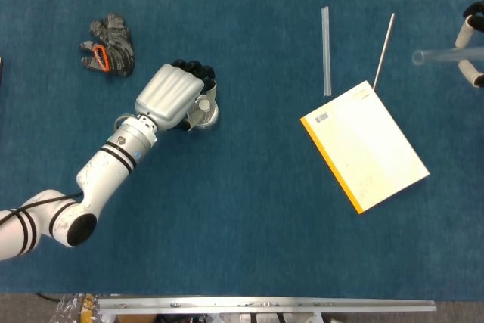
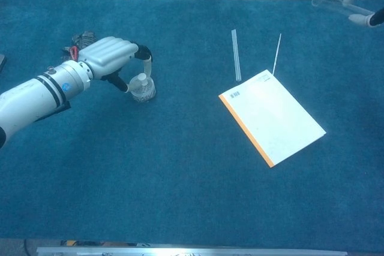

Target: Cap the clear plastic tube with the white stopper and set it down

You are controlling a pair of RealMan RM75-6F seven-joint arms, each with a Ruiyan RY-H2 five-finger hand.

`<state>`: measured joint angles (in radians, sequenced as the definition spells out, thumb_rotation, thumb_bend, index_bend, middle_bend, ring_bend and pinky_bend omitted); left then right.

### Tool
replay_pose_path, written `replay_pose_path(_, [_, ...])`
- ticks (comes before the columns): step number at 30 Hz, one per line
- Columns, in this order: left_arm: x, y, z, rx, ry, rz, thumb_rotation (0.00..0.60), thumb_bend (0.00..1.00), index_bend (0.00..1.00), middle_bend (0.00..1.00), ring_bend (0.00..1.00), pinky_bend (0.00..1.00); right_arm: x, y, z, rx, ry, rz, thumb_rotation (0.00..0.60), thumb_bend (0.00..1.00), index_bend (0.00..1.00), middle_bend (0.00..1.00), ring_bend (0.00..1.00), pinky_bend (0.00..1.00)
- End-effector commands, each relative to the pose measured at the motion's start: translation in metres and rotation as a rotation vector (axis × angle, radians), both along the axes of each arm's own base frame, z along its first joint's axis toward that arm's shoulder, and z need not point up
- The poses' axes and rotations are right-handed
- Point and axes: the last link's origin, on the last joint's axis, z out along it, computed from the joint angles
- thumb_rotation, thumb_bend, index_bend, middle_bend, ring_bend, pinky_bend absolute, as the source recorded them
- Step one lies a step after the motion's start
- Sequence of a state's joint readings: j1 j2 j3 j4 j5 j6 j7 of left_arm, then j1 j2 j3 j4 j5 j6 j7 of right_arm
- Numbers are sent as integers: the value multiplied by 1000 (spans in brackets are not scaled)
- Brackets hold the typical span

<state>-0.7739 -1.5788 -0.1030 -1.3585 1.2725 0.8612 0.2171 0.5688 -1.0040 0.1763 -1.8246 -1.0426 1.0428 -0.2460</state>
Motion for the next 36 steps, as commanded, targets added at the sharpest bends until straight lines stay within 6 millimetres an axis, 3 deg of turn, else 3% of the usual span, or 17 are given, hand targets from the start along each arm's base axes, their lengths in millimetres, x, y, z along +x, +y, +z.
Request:
replay_pose_path(1, [0,1,0,1,-4,2,600,351,453,265,204,244,0,0,0,0,3,-1,600,283,595,313,128,238])
replay_pose_path(9, [1,2,1,9,-20,1,600,351,495,299,215,244,-1,0,-1,3,2,-5,600,283,595,314,128,238])
replay_pose_path(14, [2,3,12,8,-44,11,600,351,500,309,218,244,1,-1,-2,8,-11,0,600,282,596,313,128,238])
replay_pose_path(25, [6,9,84,50,-84,57,600,351,501,311,218,245,28,-13,-26,87,-138,23,600,283,597,316,128,238])
replay_pose_path(36, [10,7,148,91,-120,122,600,351,500,310,218,244,75,-26,-72,240,-312,42,600,283,598,316,128,238])
